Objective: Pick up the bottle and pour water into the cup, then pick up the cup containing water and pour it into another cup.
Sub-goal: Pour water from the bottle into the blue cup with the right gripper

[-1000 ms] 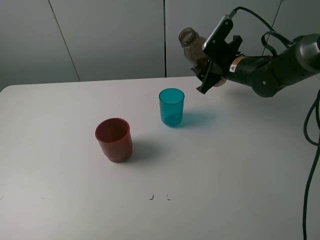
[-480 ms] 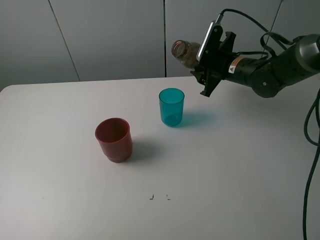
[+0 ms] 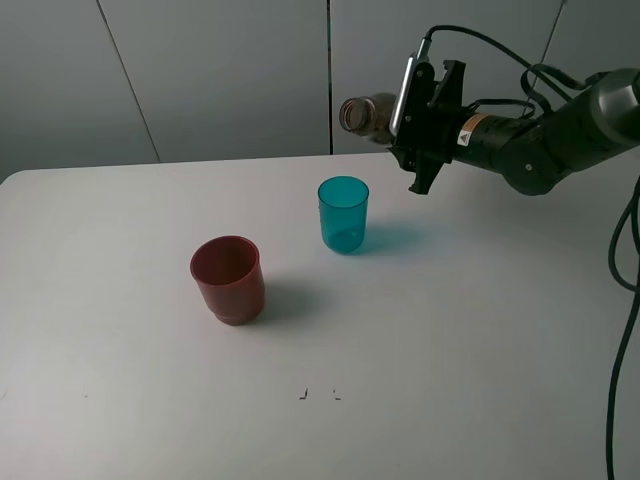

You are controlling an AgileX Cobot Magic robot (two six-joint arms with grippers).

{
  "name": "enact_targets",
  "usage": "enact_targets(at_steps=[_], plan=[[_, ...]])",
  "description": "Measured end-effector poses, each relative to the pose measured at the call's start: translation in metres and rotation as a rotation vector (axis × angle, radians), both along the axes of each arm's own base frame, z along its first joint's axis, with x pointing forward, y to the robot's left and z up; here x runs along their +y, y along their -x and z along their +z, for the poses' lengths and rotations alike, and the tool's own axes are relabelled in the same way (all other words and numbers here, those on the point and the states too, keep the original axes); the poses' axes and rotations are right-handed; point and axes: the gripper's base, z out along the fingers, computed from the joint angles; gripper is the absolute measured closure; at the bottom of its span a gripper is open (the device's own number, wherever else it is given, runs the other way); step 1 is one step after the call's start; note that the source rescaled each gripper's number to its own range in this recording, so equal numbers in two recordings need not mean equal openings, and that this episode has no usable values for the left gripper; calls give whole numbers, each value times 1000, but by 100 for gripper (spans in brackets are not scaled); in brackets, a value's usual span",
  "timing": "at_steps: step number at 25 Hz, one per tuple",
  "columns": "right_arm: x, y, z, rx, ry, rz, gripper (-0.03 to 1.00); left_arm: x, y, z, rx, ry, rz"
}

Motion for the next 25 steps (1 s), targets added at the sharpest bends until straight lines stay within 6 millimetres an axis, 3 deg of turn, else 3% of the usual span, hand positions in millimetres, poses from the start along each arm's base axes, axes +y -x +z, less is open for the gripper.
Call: enact_targets(at_steps=[9, 25], plan=[[3, -13, -16, -21, 64, 14, 94, 0, 0, 0, 0, 0, 0], [3, -14, -15, -121, 247, 81, 94, 0, 0, 0, 0, 0, 0]])
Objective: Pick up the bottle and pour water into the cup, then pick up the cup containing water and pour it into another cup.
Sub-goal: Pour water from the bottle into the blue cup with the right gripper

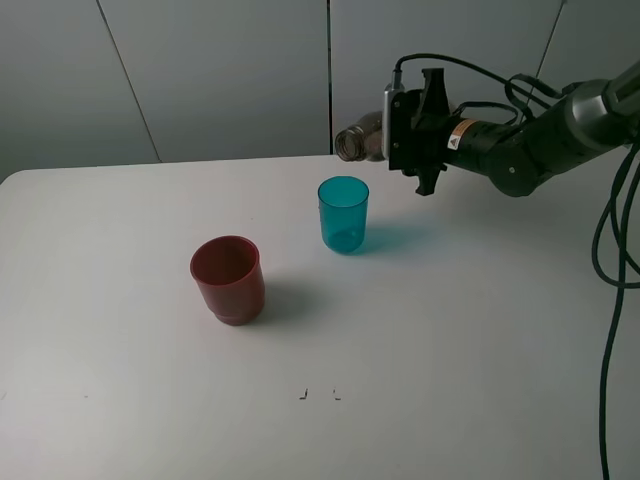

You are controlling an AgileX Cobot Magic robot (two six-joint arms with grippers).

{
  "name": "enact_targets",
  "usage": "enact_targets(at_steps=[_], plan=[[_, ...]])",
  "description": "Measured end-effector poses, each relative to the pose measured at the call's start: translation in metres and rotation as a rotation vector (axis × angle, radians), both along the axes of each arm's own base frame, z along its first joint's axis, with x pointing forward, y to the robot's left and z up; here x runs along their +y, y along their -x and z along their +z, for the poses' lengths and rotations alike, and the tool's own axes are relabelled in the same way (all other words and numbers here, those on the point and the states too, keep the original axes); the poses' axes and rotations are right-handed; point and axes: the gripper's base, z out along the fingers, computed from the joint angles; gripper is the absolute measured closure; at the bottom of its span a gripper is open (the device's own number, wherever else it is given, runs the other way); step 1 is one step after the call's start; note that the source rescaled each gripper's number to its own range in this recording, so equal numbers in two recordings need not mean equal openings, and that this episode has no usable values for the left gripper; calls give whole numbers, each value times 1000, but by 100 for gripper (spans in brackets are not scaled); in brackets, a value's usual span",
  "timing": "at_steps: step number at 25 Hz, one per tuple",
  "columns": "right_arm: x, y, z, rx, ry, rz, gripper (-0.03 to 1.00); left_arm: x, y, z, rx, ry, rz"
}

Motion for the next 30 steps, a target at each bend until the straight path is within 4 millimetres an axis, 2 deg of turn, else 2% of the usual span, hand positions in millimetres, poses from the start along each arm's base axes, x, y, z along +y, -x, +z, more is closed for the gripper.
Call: enact_targets(at_steps=[30], plan=[[0, 0, 0, -90, 173, 64, 94, 0, 0, 0, 0, 0, 0]])
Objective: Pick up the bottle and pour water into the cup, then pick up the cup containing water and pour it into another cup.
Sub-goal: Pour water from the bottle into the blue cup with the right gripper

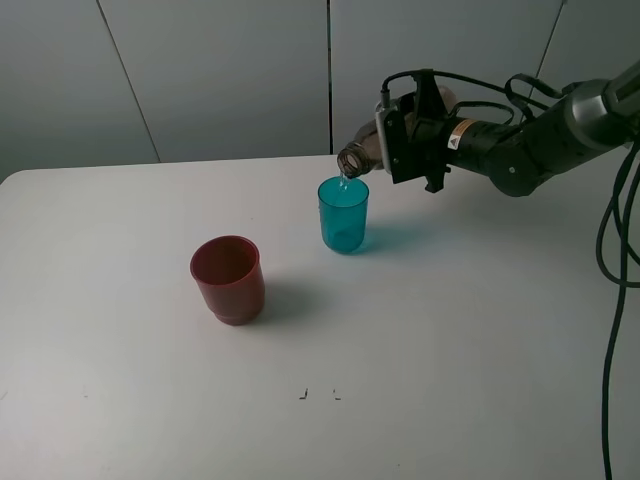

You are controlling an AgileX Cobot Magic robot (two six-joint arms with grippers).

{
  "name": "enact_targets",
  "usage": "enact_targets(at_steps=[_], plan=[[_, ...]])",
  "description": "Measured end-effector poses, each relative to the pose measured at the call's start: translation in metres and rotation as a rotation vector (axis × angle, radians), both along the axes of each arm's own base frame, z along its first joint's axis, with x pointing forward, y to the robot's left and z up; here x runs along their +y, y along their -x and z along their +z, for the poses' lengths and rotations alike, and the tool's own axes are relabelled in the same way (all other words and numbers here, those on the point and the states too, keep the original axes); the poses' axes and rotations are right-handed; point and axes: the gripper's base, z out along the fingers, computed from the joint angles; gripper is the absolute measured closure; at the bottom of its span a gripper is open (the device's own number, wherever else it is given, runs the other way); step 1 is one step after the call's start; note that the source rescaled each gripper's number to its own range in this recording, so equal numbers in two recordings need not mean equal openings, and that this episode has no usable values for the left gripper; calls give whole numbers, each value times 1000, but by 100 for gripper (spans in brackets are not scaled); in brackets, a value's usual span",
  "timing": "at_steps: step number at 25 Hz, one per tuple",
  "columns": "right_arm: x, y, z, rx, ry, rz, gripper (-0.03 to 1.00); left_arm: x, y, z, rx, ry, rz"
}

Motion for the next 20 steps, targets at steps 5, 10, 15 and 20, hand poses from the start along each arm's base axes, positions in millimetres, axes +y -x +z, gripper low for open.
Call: enact_targets(at_steps=[5, 10, 15, 20], plan=[[0, 0, 0, -7, 13, 5, 94, 0, 0, 0, 0, -6, -3], [0, 0, 1, -17, 19, 10, 94, 0, 0, 0, 0, 0, 0], [0, 0, 1, -18, 21, 10, 94, 0, 0, 0, 0, 0, 0], [0, 0, 1, -28, 41, 17, 94, 0, 0, 0, 0, -6, -3]])
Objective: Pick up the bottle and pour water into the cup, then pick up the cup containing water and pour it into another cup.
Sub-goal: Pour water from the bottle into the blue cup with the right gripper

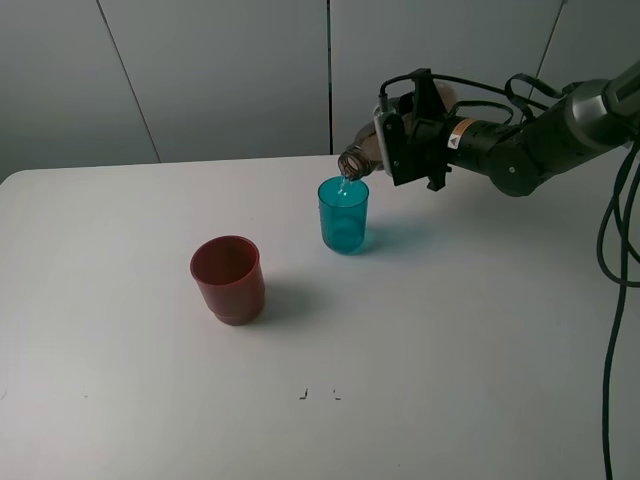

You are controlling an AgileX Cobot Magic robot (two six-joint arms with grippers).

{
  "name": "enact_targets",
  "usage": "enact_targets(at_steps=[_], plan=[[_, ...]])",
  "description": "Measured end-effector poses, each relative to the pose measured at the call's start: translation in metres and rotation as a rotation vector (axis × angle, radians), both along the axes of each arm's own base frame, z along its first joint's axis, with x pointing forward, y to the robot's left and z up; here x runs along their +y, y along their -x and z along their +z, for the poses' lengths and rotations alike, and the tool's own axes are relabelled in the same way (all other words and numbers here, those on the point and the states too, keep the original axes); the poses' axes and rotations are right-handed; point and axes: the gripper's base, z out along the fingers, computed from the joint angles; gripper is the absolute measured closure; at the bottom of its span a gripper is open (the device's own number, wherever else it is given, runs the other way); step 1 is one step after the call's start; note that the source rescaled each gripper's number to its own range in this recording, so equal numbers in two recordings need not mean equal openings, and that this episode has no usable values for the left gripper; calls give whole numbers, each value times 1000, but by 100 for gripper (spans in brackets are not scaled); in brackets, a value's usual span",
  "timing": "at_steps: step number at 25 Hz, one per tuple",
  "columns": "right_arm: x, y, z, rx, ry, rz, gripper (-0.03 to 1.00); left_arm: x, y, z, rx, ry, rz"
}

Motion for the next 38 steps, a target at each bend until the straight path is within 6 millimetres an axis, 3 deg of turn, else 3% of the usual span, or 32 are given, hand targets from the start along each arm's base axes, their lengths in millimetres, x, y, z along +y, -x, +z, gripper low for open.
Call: enact_targets(at_steps=[38], plan=[[1, -5, 7, -77, 67, 28, 94, 0, 0, 0, 0, 0, 0]])
